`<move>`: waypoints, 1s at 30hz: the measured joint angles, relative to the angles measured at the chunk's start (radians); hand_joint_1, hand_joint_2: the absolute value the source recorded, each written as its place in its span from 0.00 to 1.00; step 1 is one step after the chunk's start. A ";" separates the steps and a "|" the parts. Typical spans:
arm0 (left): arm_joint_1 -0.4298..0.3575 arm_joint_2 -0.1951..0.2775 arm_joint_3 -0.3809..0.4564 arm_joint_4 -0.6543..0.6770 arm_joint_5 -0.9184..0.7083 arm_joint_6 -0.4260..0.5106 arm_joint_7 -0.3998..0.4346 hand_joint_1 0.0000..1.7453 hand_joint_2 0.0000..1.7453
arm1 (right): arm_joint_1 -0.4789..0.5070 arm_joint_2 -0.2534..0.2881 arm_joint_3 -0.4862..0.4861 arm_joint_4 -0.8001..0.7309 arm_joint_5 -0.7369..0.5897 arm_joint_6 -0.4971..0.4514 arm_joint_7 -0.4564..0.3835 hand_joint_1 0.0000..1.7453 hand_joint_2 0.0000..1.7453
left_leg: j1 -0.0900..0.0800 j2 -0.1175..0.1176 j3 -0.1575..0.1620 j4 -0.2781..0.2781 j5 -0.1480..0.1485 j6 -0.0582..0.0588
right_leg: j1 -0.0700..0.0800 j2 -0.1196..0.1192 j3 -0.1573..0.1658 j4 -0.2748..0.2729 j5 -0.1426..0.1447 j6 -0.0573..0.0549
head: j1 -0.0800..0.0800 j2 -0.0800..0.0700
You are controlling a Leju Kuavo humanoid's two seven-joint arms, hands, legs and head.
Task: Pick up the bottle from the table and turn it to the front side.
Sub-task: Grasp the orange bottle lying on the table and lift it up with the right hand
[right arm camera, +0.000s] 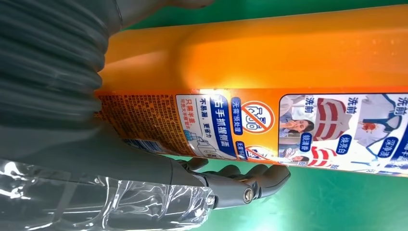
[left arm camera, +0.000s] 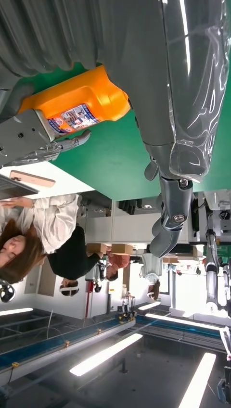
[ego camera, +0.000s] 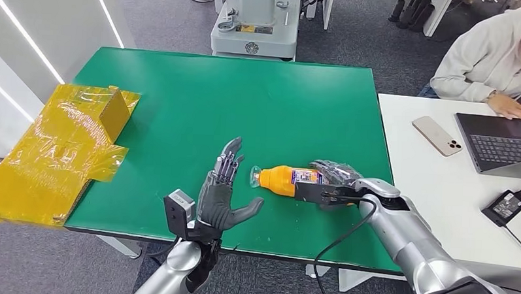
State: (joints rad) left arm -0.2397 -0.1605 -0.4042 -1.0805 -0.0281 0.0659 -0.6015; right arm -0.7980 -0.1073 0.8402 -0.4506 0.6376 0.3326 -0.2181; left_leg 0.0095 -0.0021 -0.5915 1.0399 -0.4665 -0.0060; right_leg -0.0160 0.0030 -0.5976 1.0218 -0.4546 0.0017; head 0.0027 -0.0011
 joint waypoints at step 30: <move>-0.003 0.003 -0.001 0.016 0.007 0.023 -0.011 0.00 1.00 | 0.213 -0.037 -0.149 -0.228 -0.485 0.036 -0.258 1.00 1.00 | 0.000 -0.003 -0.002 0.000 0.000 0.000 | 0.000 -0.003 0.000 0.000 0.000 0.000 | 0.000 0.000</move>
State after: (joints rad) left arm -0.2431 -0.1579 -0.4047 -1.0646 -0.0208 0.0886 -0.6126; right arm -0.5845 -0.1445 0.6911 -0.6791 0.1525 0.3689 -0.4759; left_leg 0.0099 -0.0047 -0.5930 1.0399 -0.4666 -0.0060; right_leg -0.0156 0.0004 -0.5977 1.0219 -0.4549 0.0018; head 0.0025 -0.0011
